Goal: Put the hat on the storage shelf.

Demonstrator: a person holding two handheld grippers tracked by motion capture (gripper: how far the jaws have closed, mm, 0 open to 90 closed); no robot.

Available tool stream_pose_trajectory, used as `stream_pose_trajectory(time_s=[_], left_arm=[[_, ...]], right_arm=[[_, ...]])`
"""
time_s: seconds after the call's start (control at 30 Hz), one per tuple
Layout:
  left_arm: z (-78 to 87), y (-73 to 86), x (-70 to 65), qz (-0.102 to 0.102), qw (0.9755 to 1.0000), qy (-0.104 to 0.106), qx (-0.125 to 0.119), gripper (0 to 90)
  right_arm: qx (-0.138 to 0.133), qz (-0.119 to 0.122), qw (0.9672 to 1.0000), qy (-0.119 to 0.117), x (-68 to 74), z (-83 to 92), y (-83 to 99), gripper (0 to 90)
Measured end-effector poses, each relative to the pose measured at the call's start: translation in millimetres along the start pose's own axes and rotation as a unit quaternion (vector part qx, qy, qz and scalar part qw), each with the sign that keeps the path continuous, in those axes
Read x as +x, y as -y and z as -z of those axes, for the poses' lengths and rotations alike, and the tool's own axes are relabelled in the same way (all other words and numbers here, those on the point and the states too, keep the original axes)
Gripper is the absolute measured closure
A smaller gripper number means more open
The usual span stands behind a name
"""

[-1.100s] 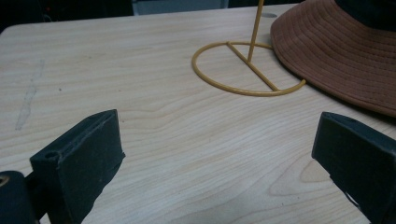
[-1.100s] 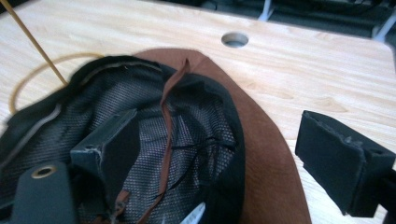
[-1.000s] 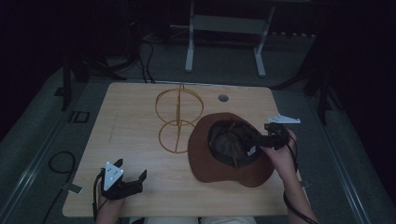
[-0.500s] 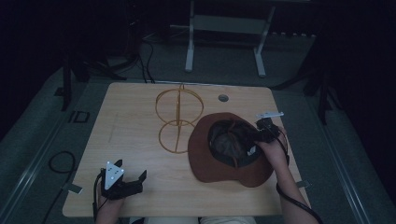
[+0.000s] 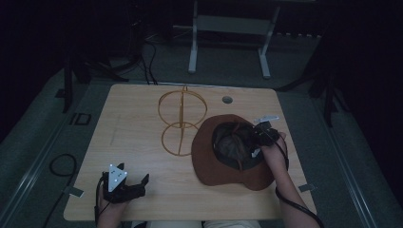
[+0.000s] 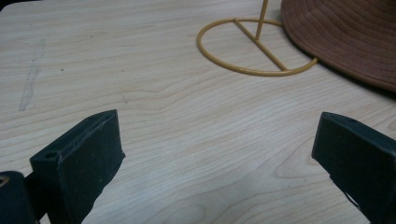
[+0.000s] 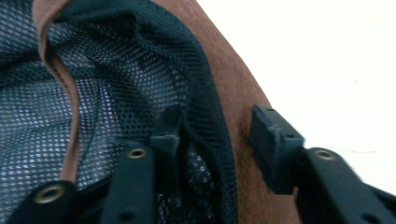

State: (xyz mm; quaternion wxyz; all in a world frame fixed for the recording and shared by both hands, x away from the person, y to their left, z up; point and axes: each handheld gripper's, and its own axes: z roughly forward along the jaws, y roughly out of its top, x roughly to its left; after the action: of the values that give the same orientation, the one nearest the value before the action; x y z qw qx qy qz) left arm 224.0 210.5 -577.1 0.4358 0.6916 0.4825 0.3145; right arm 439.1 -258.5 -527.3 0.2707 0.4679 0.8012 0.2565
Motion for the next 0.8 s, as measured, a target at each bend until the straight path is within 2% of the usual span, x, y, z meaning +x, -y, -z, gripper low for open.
stream_pose_trajectory(time_s=[0.2,0.37,0.47,0.57,0.67,0.73,0.8], left_arm=[[-1.1,0.0,-2.7,-0.006,0.9998,0.01,0.013,3.6],[-2.8,0.1,-5.7,-0.017,0.9993,0.02,0.026,5.3],[-5.2,0.5,-7.2,-0.016,0.9988,0.029,0.035,5.7],[-7.2,-0.2,-9.0,-0.007,0.9985,0.037,0.04,5.8],[-7.3,-3.2,-13.4,-0.003,0.9982,0.047,0.037,5.9],[-7.1,-6.1,-17.9,-0.008,0.9979,0.053,0.037,6.7],[-7.1,-6.1,-17.9,-0.008,0.9979,0.053,0.037,6.7]], right_arm=[[0.003,0.004,0.9999,0.012,3.2,-3.5,1.1,68.0],[-0.002,-0.001,0.9994,0.036,7.0,-4.1,2.4,81.8],[-0.024,-0.021,0.9994,0.014,2.7,6.3,-0.4,84.5],[-0.049,-0.046,0.9977,-0.001,-3.0,21.8,-5.5,85.1],[-0.068,-0.055,0.9961,-0.012,-6.2,36.1,-10.9,85.3],[-0.079,-0.058,0.9949,-0.024,-7.2,43.9,-12.5,85.3],[-0.083,-0.06,0.9944,-0.026,-7.1,47.8,-12.8,85.3]])
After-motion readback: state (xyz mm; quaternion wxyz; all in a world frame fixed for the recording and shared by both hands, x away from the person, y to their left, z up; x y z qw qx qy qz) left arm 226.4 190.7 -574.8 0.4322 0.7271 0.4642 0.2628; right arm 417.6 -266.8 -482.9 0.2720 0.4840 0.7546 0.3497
